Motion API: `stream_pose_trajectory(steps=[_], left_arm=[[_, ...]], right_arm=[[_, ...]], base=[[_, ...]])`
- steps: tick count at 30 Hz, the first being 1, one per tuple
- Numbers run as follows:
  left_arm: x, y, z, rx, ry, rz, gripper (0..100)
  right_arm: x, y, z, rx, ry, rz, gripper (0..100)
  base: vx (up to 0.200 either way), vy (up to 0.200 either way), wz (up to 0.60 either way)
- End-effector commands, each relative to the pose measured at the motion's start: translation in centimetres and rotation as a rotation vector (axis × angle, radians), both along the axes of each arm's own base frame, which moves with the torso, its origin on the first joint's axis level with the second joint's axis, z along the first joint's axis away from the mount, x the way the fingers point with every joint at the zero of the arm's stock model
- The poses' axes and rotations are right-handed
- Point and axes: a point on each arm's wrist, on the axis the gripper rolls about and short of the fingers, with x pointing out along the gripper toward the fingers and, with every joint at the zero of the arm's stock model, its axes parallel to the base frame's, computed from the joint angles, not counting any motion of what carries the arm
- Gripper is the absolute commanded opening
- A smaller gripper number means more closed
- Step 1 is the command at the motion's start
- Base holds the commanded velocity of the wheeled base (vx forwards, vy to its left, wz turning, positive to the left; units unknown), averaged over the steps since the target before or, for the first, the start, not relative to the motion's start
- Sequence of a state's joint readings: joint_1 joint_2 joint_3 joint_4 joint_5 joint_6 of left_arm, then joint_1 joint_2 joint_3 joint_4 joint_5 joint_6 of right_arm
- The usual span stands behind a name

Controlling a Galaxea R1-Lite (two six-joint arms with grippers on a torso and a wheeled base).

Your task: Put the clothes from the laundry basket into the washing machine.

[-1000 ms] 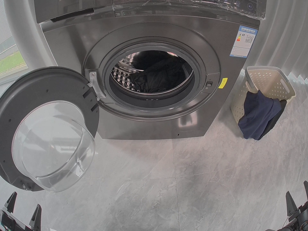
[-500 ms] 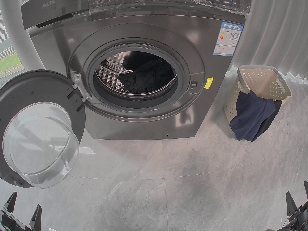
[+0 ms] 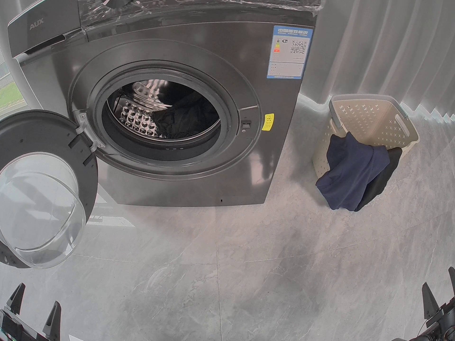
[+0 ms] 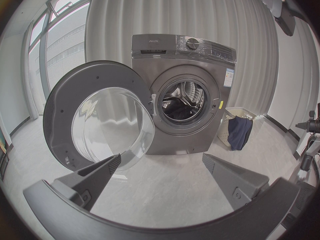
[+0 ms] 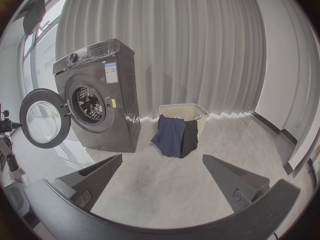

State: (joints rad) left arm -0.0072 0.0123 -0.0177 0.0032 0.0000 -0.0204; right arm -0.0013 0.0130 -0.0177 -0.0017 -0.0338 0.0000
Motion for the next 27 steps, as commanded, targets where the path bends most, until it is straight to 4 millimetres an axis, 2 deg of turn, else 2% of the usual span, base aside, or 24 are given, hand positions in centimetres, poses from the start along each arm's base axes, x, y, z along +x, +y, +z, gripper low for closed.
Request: stream_pose_trajectory(steps=[1, 27], left_arm=[[0.03, 0.01, -0.47, -0.007, 0.004, 0.003, 100], [0.03, 0.0, -0.47, -0.007, 0.004, 0.001, 100]], right_arm=[[0.03, 0.0, -0.52, 0.0, 0.005, 0.0, 100], [0.03, 0.0, -0.52, 0.0, 0.005, 0.0, 100]], base=[[0.0, 0.0, 0.0], [0.0, -0.192, 0.0]])
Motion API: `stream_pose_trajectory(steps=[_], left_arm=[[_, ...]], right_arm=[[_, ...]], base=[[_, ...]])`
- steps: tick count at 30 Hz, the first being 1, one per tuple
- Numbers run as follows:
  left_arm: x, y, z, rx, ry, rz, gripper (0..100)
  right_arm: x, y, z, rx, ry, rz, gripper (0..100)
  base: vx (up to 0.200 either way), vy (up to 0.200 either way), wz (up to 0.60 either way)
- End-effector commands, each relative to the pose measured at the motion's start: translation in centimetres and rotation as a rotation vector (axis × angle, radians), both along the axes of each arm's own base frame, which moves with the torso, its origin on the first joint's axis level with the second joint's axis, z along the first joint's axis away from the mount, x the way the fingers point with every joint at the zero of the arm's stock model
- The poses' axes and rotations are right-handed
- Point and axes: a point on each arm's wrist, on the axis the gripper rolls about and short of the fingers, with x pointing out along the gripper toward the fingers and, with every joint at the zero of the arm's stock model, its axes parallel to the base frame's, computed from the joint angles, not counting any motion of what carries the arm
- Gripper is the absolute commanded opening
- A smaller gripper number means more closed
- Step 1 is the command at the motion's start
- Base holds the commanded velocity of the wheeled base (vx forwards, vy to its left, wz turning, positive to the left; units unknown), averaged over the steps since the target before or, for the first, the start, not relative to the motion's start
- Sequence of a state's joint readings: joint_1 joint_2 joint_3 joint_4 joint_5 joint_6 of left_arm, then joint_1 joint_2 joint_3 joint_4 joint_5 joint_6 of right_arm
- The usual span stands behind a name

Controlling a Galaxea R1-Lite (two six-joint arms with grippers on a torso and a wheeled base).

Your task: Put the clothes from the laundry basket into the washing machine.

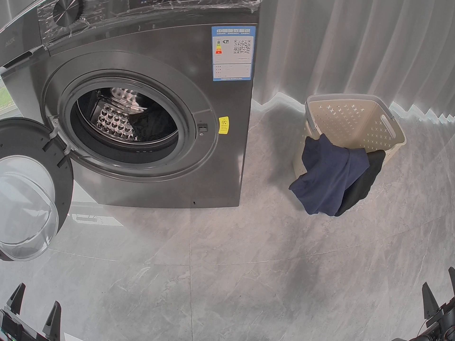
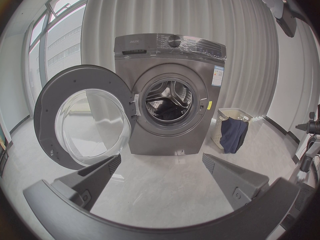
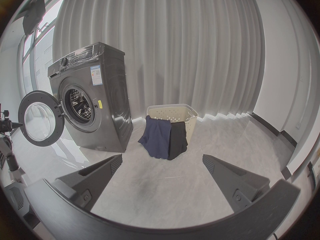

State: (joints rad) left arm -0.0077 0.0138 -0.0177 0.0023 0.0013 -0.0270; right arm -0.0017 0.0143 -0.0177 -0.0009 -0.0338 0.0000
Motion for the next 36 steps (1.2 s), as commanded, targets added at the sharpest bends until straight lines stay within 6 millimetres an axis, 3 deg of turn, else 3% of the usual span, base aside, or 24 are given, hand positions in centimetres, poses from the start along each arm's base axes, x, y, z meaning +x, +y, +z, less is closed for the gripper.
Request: stream_pose_trajectory(steps=[1, 14, 36], left_arm=[[0.01, 0.0, -0.47, -0.001, 0.001, 0.0, 100], [0.01, -0.01, -0.47, -0.004, 0.002, -0.003, 100], [0.01, -0.01, -0.49, 0.001, 0.003, -0.003, 100]], right_arm=[[0.02, 0.0, -0.51, 0.0, 0.003, 0.0, 100], [0.02, 0.0, -0.51, 0.0, 0.003, 0.0, 100], [0.02, 0.0, -0.51, 0.0, 0.003, 0.0, 100]], base=[[0.0, -0.2, 0.0], [0.0, -0.015, 0.0], [0.0, -0.2, 0.0]])
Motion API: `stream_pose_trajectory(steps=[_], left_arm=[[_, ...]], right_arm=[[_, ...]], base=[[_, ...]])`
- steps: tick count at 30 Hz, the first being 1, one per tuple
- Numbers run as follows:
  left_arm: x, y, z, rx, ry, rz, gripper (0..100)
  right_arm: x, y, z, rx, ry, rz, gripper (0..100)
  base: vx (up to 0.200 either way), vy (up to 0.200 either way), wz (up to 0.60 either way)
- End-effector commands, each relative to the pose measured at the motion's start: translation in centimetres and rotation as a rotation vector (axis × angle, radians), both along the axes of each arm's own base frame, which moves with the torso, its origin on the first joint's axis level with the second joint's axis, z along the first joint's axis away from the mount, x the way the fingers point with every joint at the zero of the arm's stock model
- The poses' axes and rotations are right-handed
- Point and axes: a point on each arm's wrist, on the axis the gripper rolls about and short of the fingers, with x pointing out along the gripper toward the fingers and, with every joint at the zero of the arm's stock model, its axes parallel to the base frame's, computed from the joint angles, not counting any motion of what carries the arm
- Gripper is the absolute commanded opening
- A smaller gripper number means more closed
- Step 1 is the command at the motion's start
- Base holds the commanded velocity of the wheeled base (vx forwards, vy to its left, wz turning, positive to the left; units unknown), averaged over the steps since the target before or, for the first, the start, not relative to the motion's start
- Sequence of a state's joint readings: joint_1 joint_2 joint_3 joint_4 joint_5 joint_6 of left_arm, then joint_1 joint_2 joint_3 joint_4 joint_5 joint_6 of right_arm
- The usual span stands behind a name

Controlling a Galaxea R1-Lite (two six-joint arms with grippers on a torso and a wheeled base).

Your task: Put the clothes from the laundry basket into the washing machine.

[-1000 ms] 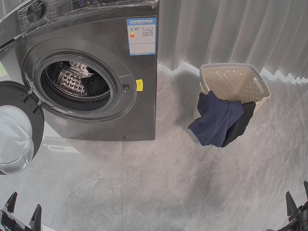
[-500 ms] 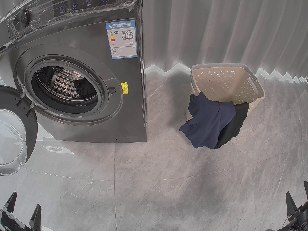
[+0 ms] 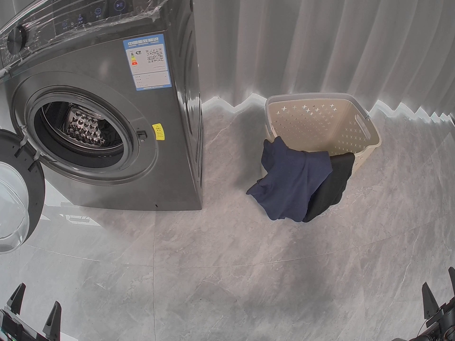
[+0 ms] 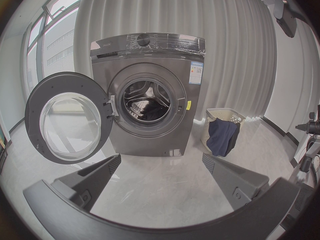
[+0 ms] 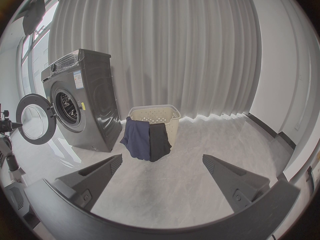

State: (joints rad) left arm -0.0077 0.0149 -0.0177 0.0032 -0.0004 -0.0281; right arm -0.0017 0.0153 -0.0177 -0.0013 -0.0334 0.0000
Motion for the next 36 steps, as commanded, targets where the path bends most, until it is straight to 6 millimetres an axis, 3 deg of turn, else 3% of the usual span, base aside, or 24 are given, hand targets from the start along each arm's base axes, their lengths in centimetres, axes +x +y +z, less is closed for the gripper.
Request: stream_pose_trajectory(steps=[1, 8, 17, 23, 36], left_arm=[[0.01, 0.0, -0.48, 0.004, 0.001, -0.004, 100], [0.01, 0.0, -0.46, -0.006, 0.0, 0.002, 100], [0.01, 0.0, -0.48, -0.003, 0.001, -0.003, 100], [0.01, 0.0, -0.48, -0.006, 0.001, 0.0, 100], [0.01, 0.0, -0.48, -0.004, 0.001, -0.001, 100]], right_arm=[[0.01, 0.0, -0.52, 0.0, 0.002, 0.0, 100], [0.01, 0.0, -0.52, 0.0, 0.002, 0.0, 100], [0.01, 0.0, -0.52, 0.0, 0.002, 0.0, 100], [0.01, 0.0, -0.52, 0.0, 0.002, 0.0, 100], [0.01, 0.0, -0.52, -0.002, 0.002, 0.0, 100]], base=[[0.0, -0.2, 0.0], [0.0, -0.029, 0.0], [0.2, 0.0, 0.0], [0.0, 0.0, 0.0], [0.0, -0.2, 0.0]])
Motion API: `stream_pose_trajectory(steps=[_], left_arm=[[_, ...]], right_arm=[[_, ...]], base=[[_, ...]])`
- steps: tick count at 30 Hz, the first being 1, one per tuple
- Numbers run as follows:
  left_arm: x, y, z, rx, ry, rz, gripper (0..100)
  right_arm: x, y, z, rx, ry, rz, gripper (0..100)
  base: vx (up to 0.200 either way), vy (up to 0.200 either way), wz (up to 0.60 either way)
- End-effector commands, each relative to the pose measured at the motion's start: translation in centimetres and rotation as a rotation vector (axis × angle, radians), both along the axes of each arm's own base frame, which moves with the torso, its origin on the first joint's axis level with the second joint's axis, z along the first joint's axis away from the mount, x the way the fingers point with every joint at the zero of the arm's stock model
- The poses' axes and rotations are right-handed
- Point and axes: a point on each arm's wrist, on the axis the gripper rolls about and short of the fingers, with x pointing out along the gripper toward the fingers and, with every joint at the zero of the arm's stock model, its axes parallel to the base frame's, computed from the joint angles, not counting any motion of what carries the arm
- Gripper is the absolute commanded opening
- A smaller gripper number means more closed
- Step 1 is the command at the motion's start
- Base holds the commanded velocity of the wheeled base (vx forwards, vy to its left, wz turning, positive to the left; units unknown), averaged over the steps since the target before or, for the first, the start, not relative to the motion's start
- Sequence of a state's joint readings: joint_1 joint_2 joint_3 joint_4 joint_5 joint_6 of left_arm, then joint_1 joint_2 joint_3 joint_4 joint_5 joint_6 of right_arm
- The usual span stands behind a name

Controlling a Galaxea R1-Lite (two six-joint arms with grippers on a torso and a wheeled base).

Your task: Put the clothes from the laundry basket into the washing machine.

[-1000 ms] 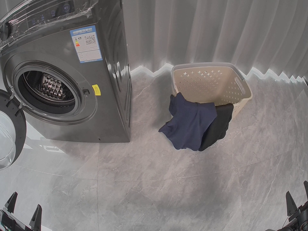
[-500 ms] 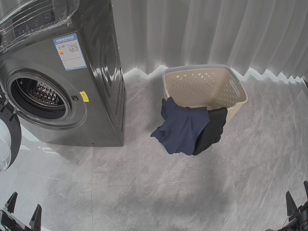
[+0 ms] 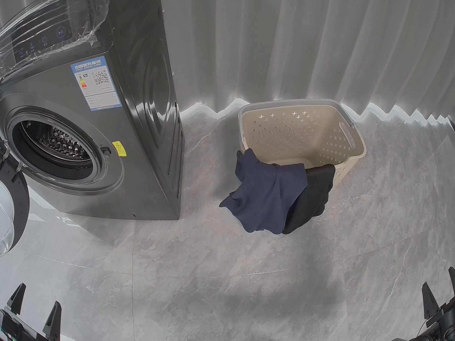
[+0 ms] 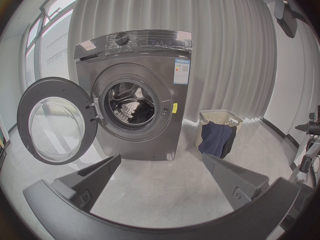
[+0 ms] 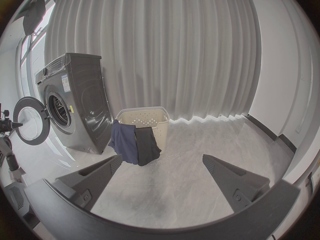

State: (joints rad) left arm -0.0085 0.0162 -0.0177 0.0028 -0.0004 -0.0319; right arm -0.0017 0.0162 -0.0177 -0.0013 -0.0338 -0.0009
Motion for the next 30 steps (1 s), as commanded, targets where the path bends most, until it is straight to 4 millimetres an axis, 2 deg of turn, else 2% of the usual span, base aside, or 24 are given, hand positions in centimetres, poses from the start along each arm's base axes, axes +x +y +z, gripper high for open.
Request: stream_pose_trajectory(steps=[1, 11, 26, 30], left_arm=[[0.0, 0.0, -0.49, 0.0, 0.0, 0.0, 100], [0.0, 0.0, -0.49, 0.0, 0.0, 0.0, 100], [0.0, 0.0, -0.49, 0.0, 0.0, 0.0, 100], [0.0, 0.0, -0.49, 0.0, 0.0, 0.0, 100]], right_arm=[[0.01, 0.0, -0.52, -0.001, 0.001, 0.0, 100], [0.01, 0.0, -0.52, -0.001, 0.001, 0.0, 100], [0.01, 0.0, -0.52, -0.001, 0.001, 0.0, 100], [0.01, 0.0, -0.52, -0.001, 0.001, 0.0, 100]], base=[[0.0, -0.2, 0.0], [0.0, -0.2, 0.0], [0.0, 0.0, 0.0], [0.0, -0.2, 0.0]])
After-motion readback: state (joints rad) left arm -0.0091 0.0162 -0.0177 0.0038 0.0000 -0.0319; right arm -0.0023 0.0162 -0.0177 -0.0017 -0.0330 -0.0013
